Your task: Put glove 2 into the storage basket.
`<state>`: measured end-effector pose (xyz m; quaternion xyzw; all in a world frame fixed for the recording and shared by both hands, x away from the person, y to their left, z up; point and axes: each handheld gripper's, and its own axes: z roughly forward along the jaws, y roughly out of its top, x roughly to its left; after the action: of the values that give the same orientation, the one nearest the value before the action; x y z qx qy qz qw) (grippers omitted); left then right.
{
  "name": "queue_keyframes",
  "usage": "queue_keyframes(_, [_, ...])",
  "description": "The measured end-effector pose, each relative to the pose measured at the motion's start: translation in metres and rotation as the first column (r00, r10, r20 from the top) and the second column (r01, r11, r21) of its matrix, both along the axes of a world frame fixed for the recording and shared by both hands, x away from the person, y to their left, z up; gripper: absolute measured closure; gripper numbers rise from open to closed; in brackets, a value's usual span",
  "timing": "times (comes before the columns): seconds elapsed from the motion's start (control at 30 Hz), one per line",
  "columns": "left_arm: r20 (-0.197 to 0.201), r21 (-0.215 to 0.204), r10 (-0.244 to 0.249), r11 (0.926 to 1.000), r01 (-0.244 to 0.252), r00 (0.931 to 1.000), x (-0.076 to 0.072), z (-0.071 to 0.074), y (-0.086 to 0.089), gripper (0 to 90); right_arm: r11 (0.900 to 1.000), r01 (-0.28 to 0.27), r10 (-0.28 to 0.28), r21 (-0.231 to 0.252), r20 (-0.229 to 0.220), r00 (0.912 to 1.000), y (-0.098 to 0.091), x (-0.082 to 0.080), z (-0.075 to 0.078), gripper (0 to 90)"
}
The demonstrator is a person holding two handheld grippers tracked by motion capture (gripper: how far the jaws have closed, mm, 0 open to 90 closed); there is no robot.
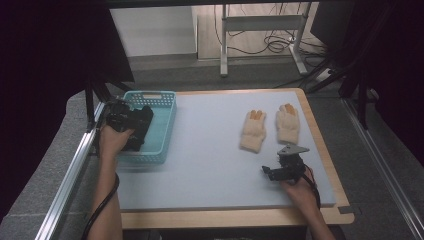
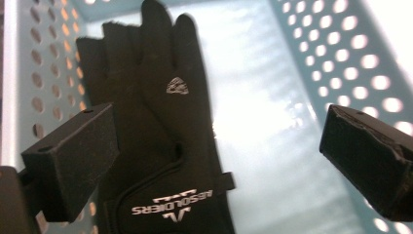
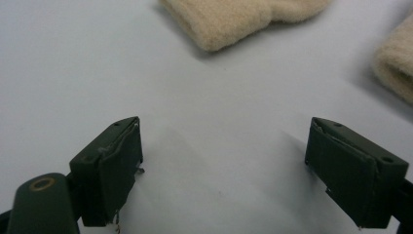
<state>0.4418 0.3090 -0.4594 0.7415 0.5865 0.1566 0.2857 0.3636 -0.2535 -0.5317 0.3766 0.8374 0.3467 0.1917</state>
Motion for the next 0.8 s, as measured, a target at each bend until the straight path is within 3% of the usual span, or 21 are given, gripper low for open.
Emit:
queue_keyframes(0.23, [0.071, -0.019, -0.069, 0.9974, 0.070, 0.9951, -0.014, 0.012, -0.021, 0.7, 1.0000, 0.000, 0.000, 0.000, 0.000, 1.0000, 0.000, 0.000, 0.000, 13.4])
queue_keyframes(0.43, [0.126, -0.010, -0.146, 0.9889, 0.149, 0.9812, -0.030, 0.022, -0.046, 0.6, 1.0000, 0.000, 0.000, -0.002, -0.001, 1.0000, 0.000, 0.000, 0.000, 13.4])
queue_keyframes(0.67, [0.188, -0.009, -0.223, 0.9734, 0.229, 0.9566, -0.052, 0.029, -0.074, 0.0, 1.0000, 0.001, -0.001, -0.002, 0.000, 1.0000, 0.000, 0.000, 0.000, 13.3])
queue_keyframes(0.8, [0.228, 0.003, -0.282, 0.9573, 0.289, 0.9318, -0.068, 0.030, -0.095, 0.0, 1.0000, 0.001, -0.001, -0.002, -0.002, 1.0000, 0.000, 0.000, 0.000, 13.3])
